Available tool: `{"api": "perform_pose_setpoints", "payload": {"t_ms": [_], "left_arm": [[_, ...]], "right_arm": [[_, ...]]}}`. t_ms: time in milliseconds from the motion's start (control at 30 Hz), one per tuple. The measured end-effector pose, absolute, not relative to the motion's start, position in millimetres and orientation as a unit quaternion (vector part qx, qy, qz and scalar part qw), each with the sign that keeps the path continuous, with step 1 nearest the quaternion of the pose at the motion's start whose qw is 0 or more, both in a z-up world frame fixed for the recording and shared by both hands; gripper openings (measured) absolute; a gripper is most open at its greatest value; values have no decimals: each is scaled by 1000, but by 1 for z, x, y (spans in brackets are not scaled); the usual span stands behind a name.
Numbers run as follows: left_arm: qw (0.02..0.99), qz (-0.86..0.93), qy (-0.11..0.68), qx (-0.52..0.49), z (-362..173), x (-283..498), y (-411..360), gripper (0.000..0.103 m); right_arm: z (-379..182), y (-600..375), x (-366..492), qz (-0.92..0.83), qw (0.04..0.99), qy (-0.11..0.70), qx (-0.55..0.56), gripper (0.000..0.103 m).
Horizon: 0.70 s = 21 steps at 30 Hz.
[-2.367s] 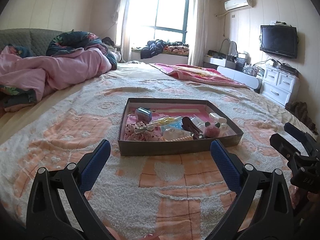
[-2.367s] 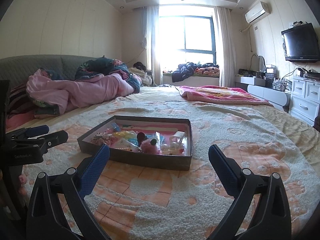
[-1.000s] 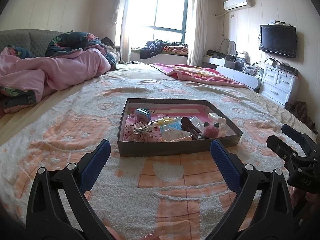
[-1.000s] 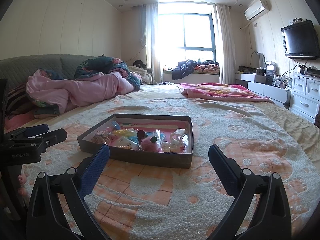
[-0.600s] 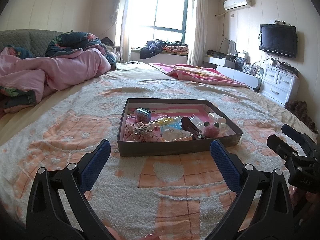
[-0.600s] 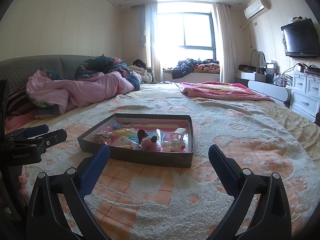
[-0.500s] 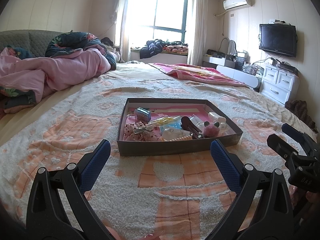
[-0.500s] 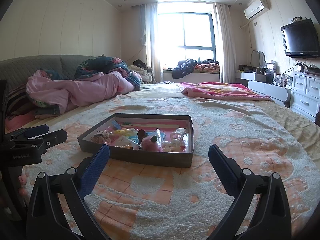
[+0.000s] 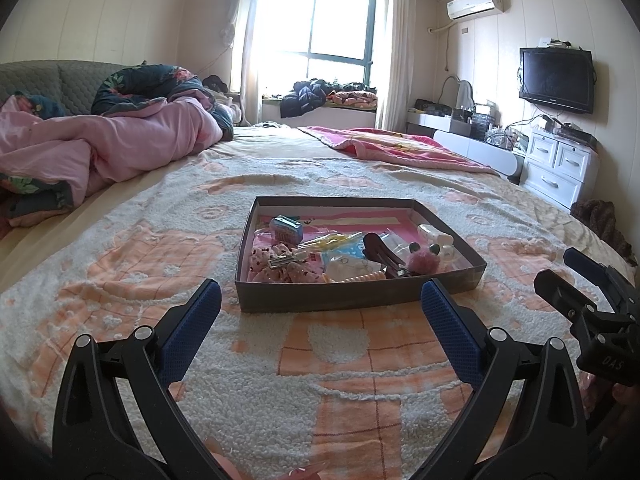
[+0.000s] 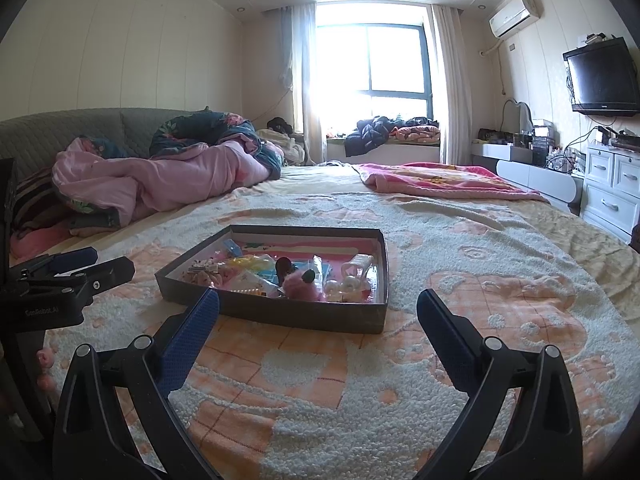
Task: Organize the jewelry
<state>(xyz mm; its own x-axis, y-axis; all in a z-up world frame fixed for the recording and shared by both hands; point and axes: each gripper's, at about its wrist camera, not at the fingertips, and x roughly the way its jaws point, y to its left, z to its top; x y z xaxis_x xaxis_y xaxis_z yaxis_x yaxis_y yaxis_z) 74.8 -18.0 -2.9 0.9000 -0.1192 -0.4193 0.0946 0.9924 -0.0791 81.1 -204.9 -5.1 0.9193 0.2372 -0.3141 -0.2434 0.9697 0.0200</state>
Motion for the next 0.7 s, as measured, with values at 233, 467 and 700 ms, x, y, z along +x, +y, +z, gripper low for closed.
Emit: {"api": "perform_pose_setpoints", "payload": {"t_ms": [233,467,700], "left_arm": [[974,-56,216,-29,-3,74,-18,92],[974,-59,216,-27,-3,75,-16,92],[974,-56,217,-26,-3,75,-16,92]], "right_arm": [[-5,-204,81,123,979,160,-10,97],[-4,-202,80,120,980,160,-11,97],[-3,-205,80,116,981,158,-11,97]]}}
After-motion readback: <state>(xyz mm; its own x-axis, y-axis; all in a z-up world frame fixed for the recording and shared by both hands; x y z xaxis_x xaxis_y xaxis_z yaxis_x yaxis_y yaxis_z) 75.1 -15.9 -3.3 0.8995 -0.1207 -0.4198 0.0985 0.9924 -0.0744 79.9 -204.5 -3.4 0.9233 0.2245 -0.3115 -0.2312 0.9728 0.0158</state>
